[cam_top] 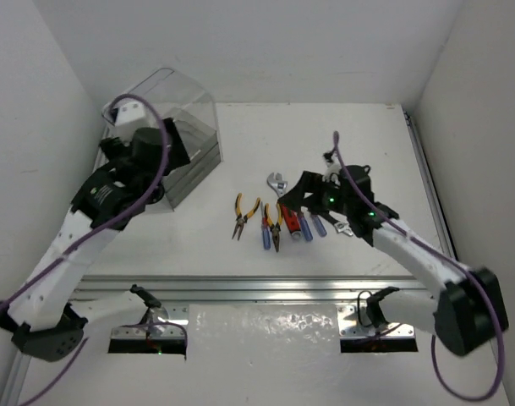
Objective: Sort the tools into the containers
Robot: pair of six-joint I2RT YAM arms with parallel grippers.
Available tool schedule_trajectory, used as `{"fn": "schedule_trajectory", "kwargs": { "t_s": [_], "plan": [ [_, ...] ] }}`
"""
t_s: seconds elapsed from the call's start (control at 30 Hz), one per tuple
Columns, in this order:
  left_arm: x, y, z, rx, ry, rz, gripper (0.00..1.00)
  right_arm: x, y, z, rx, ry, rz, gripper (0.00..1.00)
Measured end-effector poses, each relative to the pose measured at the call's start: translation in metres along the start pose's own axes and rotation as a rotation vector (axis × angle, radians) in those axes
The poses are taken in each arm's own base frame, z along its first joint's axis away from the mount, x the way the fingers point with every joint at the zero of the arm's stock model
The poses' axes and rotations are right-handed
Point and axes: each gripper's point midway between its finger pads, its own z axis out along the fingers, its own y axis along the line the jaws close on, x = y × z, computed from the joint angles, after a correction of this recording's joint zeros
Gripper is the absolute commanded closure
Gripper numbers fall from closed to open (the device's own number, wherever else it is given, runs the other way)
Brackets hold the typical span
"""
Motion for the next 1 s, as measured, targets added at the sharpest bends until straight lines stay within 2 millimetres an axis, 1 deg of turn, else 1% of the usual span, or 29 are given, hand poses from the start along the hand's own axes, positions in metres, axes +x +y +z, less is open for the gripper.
{"fn": "schedule_trajectory", "kwargs": {
  "t_s": [0.07,0.1,0.17,0.2,0.23,0.3,0.33,0.37,0.43,0.47,0.5,0.63,0.67,0.73,0.9,1.0],
  "plan": [
    [-0.023,0.032,-0.009,-0.051,-0.07,-0.096,0.0,0.01,0.012,0.039,-0.056,0.056,0.04,0.02],
    [-0.031,0.045,-0.016,-0.066,-0.1,-0.132,0.0,0.016,0.02,0.06,-0.078,0.095,0.06,0.05],
    [-0.041,0.058,-0.029,-0.068,-0.141,-0.179,0.0,0.017,0.044,0.105,-0.142,0.126,0.082,0.14],
    [-0.043,0.063,-0.033,-0.07,-0.157,-0.198,0.0,0.016,0.055,0.125,-0.169,0.133,0.097,0.16],
    [-0.045,0.067,-0.036,-0.071,-0.167,-0.212,0.0,0.011,0.071,0.149,-0.217,0.125,0.105,0.19],
    [-0.047,0.077,-0.045,-0.073,-0.188,-0.234,0.0,0.002,0.095,0.19,-0.291,0.103,0.121,0.26],
    [-0.047,0.08,-0.047,-0.075,-0.193,-0.239,0.0,-0.001,0.105,0.206,-0.323,0.092,0.131,0.31],
    [-0.046,0.082,-0.048,-0.077,-0.194,-0.24,0.0,-0.002,0.114,0.221,-0.354,0.082,0.142,0.34],
    [-0.041,0.083,-0.046,-0.083,-0.185,-0.229,0.0,-0.003,0.123,0.247,-0.39,0.072,0.169,0.46],
    [-0.037,0.082,-0.044,-0.083,-0.176,-0.218,0.0,-0.003,0.127,0.261,-0.407,0.067,0.18,0.54],
    [-0.034,0.082,-0.043,-0.082,-0.166,-0.207,0.0,-0.004,0.131,0.273,-0.429,0.056,0.188,0.56],
    [-0.024,0.078,-0.042,-0.053,-0.137,-0.178,0.0,-0.005,0.135,0.305,-0.468,0.035,0.217,0.55],
    [-0.021,0.077,-0.041,-0.047,-0.132,-0.169,0.0,-0.006,0.135,0.309,-0.471,0.031,0.22,0.55],
    [-0.01,0.074,-0.036,-0.041,-0.109,-0.145,0.0,-0.01,0.136,0.318,-0.47,0.018,0.226,0.54],
    [0.02,0.076,-0.028,-0.041,-0.058,-0.086,0.0,-0.014,0.14,0.322,-0.49,0.01,0.233,0.54],
    [0.029,0.078,-0.026,-0.045,-0.049,-0.066,0.0,-0.014,0.141,0.323,-0.498,0.006,0.239,0.56]
  ]
}}
